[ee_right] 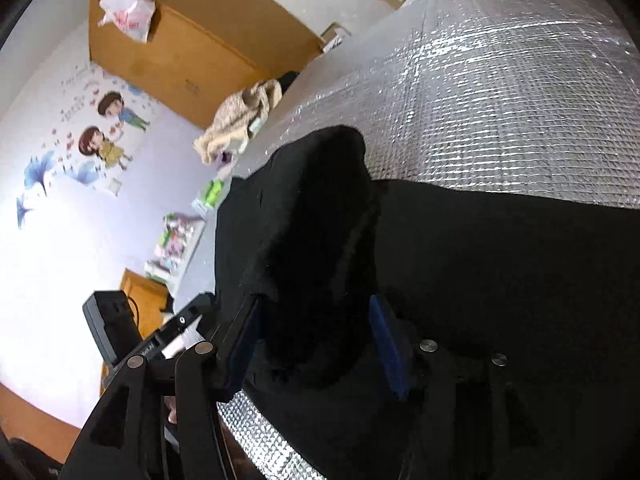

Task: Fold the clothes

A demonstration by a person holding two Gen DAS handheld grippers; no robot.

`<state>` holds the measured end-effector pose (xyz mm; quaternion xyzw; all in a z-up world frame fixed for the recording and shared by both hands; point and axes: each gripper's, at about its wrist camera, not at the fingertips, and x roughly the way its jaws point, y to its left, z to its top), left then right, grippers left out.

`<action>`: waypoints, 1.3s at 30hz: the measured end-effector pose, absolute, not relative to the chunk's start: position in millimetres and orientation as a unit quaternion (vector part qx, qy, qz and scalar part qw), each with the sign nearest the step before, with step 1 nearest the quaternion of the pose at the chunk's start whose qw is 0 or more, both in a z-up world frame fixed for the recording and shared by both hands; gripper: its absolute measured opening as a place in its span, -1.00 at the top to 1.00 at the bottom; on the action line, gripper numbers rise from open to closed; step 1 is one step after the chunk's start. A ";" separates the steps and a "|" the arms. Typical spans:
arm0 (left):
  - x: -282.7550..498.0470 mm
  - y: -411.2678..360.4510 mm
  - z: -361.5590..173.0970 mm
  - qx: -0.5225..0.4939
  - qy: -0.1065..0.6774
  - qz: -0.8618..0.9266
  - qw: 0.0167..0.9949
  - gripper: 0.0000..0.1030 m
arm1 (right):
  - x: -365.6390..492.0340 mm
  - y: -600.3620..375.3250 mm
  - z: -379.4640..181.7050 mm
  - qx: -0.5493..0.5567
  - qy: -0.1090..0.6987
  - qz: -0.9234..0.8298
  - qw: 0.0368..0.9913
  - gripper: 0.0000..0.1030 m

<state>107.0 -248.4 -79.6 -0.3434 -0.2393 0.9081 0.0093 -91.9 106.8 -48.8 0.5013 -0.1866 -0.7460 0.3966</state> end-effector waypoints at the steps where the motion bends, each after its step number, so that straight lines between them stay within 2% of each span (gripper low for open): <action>1: 106.8 -248.1 -79.6 -0.343 -0.239 0.908 0.009 0.37 | -91.8 104.6 -46.9 0.504 -0.186 -0.740 0.404 0.34; 2: 106.6 -247.8 -79.8 -0.344 -0.238 0.908 0.009 0.37 | -90.6 103.7 -45.6 0.503 -0.184 -0.740 0.407 0.64; 8: 107.6 -250.8 -80.5 -0.344 -0.240 0.908 0.013 0.37 | -85.1 107.3 -40.3 0.495 -0.200 -0.733 0.422 0.78; 14: 112.3 -252.3 -75.9 -0.340 -0.234 0.911 0.013 0.37 | -63.6 127.6 -22.0 0.476 -0.270 -0.702 0.455 0.79; 19: 113.6 -248.9 -67.0 -0.330 -0.226 0.916 0.014 0.37 | -65.7 136.4 -57.7 0.519 -0.241 -0.715 0.402 0.69; 23: 113.1 -239.6 -55.9 -0.317 -0.215 0.923 0.028 0.37 | -59.4 144.6 -30.8 0.468 -0.210 -0.764 0.392 0.60; 27: 104.5 -225.8 -53.6 -0.320 -0.199 0.926 0.039 0.37 | -56.6 137.7 1.4 0.407 -0.178 -0.798 0.408 0.60; 31: 95.3 -218.5 -66.7 -0.344 -0.194 0.918 0.042 0.37 | -75.0 114.7 -1.7 0.393 -0.156 -0.807 0.412 0.60; 33: 92.0 -215.9 -73.2 -0.356 -0.193 0.913 0.043 0.37 | -102.8 104.0 -37.7 0.459 -0.164 -0.794 0.362 0.71; 34: 93.1 -215.8 -73.2 -0.356 -0.191 0.914 0.043 0.37 | -107.9 108.6 -51.4 0.474 -0.192 -0.780 0.361 0.85; 35: 94.3 -216.0 -72.1 -0.355 -0.188 0.915 0.043 0.37 | -109.8 115.0 -55.0 0.470 -0.219 -0.774 0.363 0.89; 37: 95.1 -217.7 -69.1 -0.353 -0.186 0.916 0.042 0.37 | -109.3 119.6 -51.7 0.468 -0.217 -0.778 0.359 0.87; 39: 89.4 -218.3 -61.0 -0.347 -0.179 0.920 0.041 0.37 | -108.4 122.0 -41.8 0.461 -0.214 -0.784 0.358 0.76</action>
